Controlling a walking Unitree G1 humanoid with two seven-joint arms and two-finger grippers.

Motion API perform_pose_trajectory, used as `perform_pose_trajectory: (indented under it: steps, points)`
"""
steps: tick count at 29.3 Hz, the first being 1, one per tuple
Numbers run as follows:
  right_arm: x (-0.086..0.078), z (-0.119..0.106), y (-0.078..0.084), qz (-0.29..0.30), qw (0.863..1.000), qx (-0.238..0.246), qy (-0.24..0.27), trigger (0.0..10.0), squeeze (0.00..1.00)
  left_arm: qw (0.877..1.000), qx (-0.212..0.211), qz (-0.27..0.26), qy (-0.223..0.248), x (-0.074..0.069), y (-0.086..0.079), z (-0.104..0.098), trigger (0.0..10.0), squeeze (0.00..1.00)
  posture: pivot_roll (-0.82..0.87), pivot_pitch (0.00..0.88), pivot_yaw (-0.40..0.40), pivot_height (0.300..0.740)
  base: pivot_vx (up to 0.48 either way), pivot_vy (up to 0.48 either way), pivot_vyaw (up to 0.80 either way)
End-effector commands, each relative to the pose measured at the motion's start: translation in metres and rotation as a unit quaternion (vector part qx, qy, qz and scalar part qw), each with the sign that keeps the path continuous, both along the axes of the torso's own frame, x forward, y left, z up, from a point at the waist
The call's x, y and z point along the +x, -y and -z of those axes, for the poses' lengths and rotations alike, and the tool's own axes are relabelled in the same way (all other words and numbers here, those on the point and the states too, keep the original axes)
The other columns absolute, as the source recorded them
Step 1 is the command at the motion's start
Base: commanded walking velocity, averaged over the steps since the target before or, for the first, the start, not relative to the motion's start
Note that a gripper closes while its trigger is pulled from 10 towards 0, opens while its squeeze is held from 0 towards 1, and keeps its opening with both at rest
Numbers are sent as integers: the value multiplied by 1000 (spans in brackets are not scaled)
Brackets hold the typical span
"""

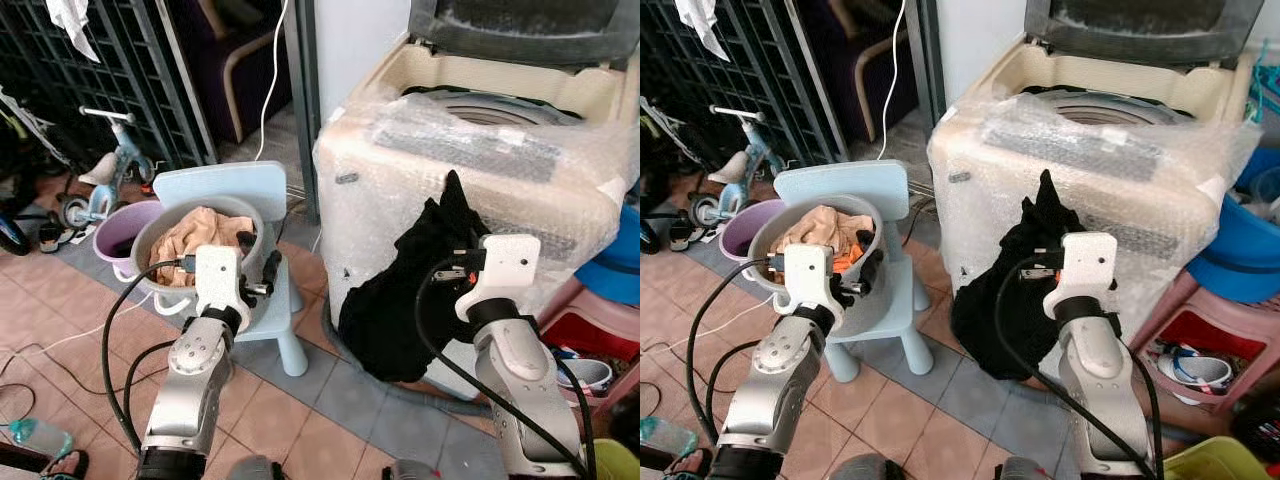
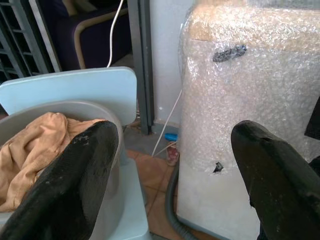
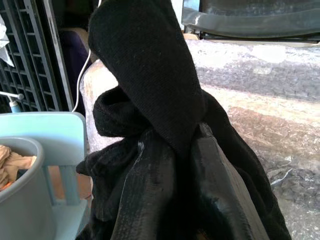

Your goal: Clothes washing

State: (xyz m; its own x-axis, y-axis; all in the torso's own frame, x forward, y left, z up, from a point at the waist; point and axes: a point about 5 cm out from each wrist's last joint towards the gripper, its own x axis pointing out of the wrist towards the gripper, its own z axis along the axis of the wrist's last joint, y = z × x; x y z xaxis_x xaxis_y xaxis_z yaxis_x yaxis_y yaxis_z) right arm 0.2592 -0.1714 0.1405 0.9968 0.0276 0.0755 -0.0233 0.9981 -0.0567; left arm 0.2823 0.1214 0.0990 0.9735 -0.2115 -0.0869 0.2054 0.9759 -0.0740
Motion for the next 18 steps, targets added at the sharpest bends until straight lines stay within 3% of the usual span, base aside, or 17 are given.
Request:
perform_pose_trajectory:
  steps: [1,5,6,7,8,10,11,12,14,15,17,18]
  points:
    - [4,-6,-1,-2,1000,-6,17,10000,0,1000,0,-15,2,3,-8,-1,10000,0,-119,0,59,740,0,0,0]
    - [4,-8,5,9,1000,-11,26,10000,0,1000,10,-12,21,5,-9,-10,10000,0,-84,0,57,740,0,0,0]
    - [6,-11,3,4,999,-24,29,10000,0,999,12,9,35,5,-8,-19,10000,0,-69,28,50,740,0,0,0]
    - [2,-8,3,3,999,7,31,10000,0,1000,-9,-9,24,1,-12,-17,10000,0,-94,83,49,740,0,0,0]
    - [-1,1,3,17,999,41,11,10000,0,989,-124,-74,-39,-4,-21,-12,10000,0,-121,76,48,740,0,0,0]
    - [2,9,9,48,998,-31,0,10000,0,981,-142,-93,-91,-5,-24,-3,10000,0,-120,90,61,740,0,0,0]
    - [2,9,9,48,998,-31,0,10000,0,981,-142,-93,-91,-5,-24,-3,10000,0,-120,90,61,740,0,0,0]
    - [3,13,7,38,999,-8,-9,10000,0,992,-117,-24,-30,-5,-11,-21,10000,0,-119,77,80,740,0,0,0]
    - [5,10,7,39,999,-3,-1,10000,0,992,-128,-9,-15,-6,-2,-29,10000,0,-128,82,82,740,0,0,0]
    - [4,9,-4,-10,999,-45,14,10000,0,999,-18,33,25,-6,2,-22,10000,0,-142,76,95,740,0,0,0]
    - [0,12,-5,-15,999,-45,8,10000,0,998,-18,58,19,-5,0,-18,10000,0,-144,68,92,740,0,0,0]
    - [-2,16,-2,2,1000,-25,-3,10000,0,999,-22,46,9,-1,-3,-17,10000,0,-135,89,94,740,0,0,0]
